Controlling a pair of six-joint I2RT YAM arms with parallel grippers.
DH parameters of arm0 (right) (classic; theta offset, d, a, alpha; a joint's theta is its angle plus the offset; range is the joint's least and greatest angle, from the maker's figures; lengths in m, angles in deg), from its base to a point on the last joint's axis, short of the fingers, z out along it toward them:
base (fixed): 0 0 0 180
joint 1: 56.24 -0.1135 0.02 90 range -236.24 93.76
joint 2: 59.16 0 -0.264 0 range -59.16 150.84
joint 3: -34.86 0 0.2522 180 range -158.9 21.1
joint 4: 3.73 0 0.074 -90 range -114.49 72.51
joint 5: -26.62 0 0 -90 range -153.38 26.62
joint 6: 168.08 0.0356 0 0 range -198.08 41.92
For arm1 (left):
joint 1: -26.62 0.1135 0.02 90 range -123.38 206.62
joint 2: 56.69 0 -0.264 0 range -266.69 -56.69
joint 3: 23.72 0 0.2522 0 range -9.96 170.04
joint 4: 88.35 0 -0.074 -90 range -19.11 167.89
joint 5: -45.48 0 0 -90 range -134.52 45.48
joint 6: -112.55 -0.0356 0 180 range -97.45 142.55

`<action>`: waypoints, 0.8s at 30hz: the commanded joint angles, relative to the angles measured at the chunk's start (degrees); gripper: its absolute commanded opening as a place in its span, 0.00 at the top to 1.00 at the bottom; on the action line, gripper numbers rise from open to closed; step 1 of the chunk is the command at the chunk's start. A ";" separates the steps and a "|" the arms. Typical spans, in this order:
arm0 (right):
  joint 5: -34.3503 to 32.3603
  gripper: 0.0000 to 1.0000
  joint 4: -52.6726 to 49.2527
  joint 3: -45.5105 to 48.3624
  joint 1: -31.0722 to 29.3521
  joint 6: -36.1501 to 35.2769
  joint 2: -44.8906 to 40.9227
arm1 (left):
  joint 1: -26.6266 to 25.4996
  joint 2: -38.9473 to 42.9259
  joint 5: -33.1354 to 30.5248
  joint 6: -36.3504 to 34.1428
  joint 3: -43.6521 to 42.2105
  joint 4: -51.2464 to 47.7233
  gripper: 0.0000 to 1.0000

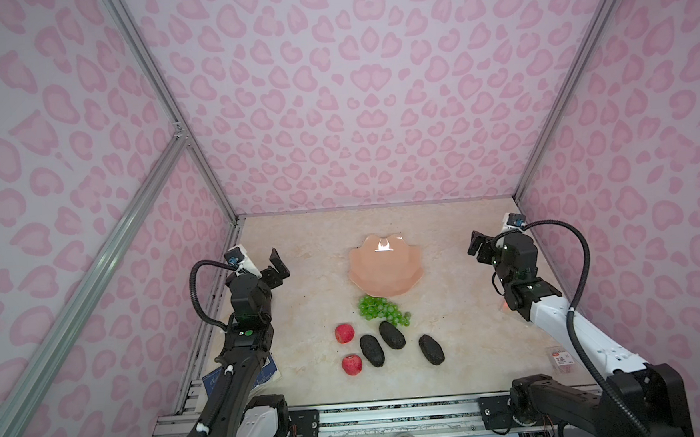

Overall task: Place and organize the fake fruits in the fruit bowl
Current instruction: 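Lower the right gripper onto the nearest avocado and close on it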

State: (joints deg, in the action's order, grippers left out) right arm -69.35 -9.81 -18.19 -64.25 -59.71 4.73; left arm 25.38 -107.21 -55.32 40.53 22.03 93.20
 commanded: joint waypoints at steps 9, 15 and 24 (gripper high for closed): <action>6.15 0.07 -33.77 5.20 -26.71 5.96 -9.73 | -0.02 21.32 14.87 8.93 -0.93 -32.14 0.01; 4.90 0.09 -33.79 10.99 -39.40 16.57 -14.41 | -0.08 26.61 14.95 9.30 -0.27 -38.65 0.01; 0.29 0.13 -30.36 10.92 -46.31 21.04 -4.27 | -0.08 28.75 15.38 9.35 0.07 -43.52 0.01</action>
State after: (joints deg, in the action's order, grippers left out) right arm -66.25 -41.17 -7.00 -110.06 -41.18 -1.78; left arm 25.36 -79.06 -40.46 49.42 21.42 51.85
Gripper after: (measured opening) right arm 0.878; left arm 0.992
